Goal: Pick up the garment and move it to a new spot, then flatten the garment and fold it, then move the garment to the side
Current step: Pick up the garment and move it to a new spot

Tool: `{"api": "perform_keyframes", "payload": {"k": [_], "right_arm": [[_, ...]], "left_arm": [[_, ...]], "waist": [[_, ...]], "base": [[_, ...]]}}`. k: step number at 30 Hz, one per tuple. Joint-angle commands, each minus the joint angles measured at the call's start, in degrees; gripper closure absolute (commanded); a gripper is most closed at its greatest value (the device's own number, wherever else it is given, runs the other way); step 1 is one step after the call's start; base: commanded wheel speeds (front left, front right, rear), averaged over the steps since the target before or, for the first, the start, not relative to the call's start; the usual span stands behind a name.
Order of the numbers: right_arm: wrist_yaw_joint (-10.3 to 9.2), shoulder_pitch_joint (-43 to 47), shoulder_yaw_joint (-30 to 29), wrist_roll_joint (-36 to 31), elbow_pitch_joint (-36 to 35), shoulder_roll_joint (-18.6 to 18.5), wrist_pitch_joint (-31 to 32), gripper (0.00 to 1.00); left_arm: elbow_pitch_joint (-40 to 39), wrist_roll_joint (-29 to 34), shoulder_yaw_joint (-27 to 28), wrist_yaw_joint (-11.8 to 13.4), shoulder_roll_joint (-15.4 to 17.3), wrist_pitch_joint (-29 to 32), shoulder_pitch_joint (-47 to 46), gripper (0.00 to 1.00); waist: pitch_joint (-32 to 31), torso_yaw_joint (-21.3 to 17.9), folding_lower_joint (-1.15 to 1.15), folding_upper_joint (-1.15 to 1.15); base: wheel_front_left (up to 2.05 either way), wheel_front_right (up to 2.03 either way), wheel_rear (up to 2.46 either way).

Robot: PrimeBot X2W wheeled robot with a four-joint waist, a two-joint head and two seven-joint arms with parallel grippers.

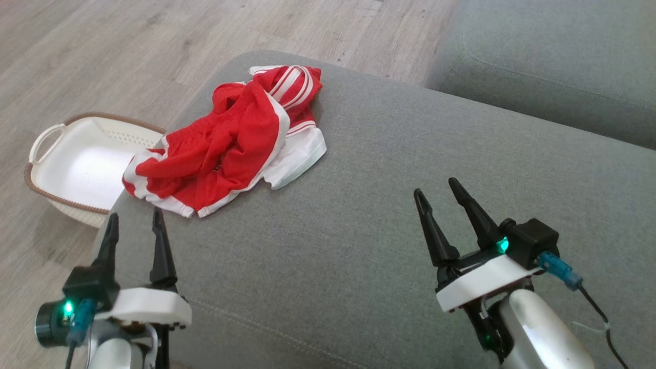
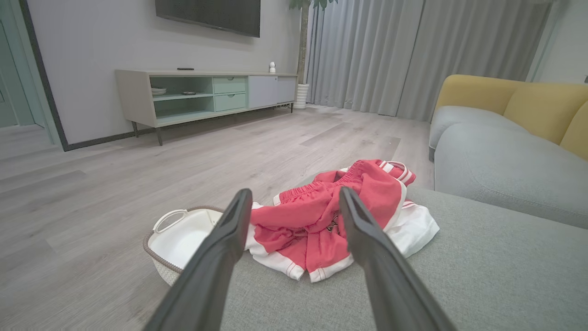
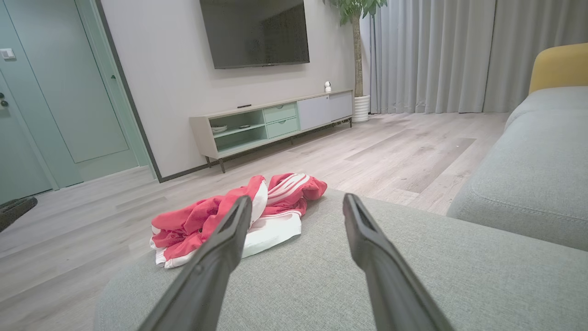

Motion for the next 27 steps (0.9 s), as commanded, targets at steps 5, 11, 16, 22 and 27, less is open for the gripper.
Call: {"api": "perform_keyframes", "payload": {"k": [5, 11, 16, 22, 27], "right_arm": [[-0.04, -1.59, 1.09, 0.53, -2.52, -0.78, -0.62, 0.00], [-0.04, -1.84, 0.70, 0.68, -3.30, -1.57, -0.62, 0.00], [-0.04, -3.06, 0.90, 0.90, -3.96, -2.55, -0.62, 0.00], [-0.04, -4.56, 1.38, 1.28, -4.48, -3.52, -0.62, 0.00], [-0.04, -5.91, 1.79, 1.72, -4.95, -4.36, -0.62, 0.00]], "left_arm": [[-0.51, -2.25, 2.98, -0.17, 0.27, -0.70, -3.69, 0.00], [-0.08, -5.79, 3.45, -3.54, 1.51, 1.75, -9.05, 0.00], [1.31, -7.80, 4.60, -5.27, 5.95, 12.03, -16.86, 0.00], [6.38, -8.58, 5.90, -5.84, 11.25, 22.05, -25.38, 0.00], [16.25, -11.46, 8.22, -6.20, 15.01, 30.52, -31.46, 0.00]], "waist": [[0.47, -0.92, 0.00, 0.00], [1.95, -3.20, 0.00, 0.00], [4.56, -6.31, 0.00, 0.00], [7.84, -10.31, 0.00, 0.00], [10.78, -14.76, 0.00, 0.00]], "base": [[0.00, 0.00, 0.00], [0.00, 0.00, 0.00], [0.00, 0.00, 0.00], [0.00, 0.00, 0.00], [0.00, 0.00, 0.00]]}}
